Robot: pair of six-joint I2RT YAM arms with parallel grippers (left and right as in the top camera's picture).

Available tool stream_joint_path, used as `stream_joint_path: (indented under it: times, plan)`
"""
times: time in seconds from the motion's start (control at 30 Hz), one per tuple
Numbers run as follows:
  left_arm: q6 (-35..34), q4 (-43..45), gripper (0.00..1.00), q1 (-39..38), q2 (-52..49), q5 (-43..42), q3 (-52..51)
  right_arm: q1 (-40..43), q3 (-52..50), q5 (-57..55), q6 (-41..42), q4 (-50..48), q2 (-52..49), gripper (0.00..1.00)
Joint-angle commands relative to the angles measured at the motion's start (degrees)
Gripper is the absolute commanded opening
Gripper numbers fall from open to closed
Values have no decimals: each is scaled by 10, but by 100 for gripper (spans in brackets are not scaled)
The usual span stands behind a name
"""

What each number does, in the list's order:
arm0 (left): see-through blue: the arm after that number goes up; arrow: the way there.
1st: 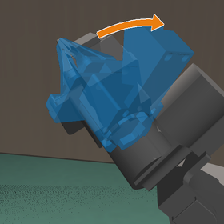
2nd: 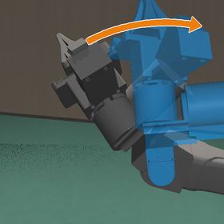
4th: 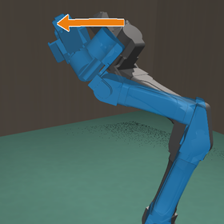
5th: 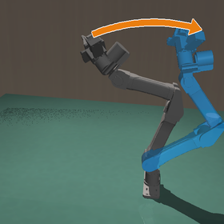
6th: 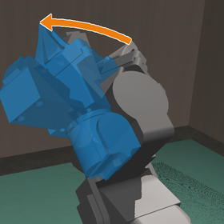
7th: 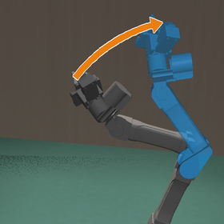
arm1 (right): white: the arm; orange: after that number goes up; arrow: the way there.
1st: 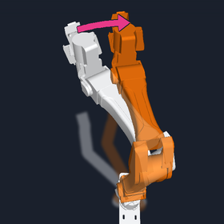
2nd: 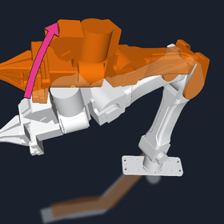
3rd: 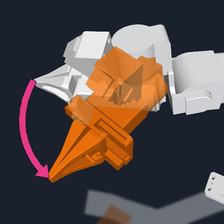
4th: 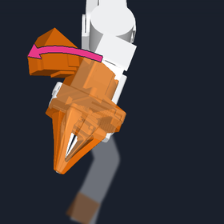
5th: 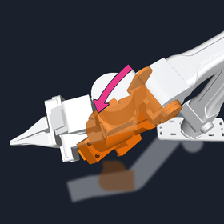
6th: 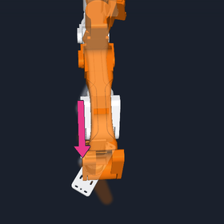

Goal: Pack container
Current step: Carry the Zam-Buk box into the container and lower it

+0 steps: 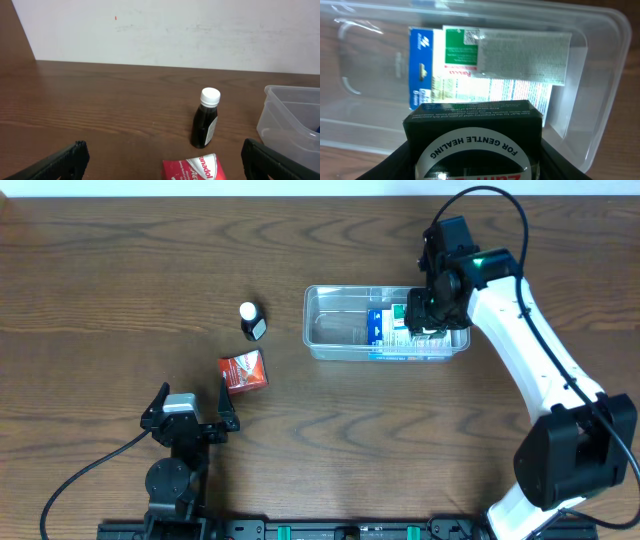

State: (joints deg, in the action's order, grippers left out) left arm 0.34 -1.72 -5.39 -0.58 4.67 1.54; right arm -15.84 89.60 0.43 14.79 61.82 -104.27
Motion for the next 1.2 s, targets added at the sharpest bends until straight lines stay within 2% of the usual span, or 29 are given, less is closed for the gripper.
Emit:
stream_joint_path:
  times: [0.0,0.6,1.17]
  plan:
    - [9,-19,98,2,3,4,-13,-4,1,-27,11,6,-10,38]
    - [10,-19,98,2,3,4,-13,-2,-55,-67,19,3,-16,40]
    - [9,-19,98,2,3,4,-13,16,-102,-67,19,-57,-16,40]
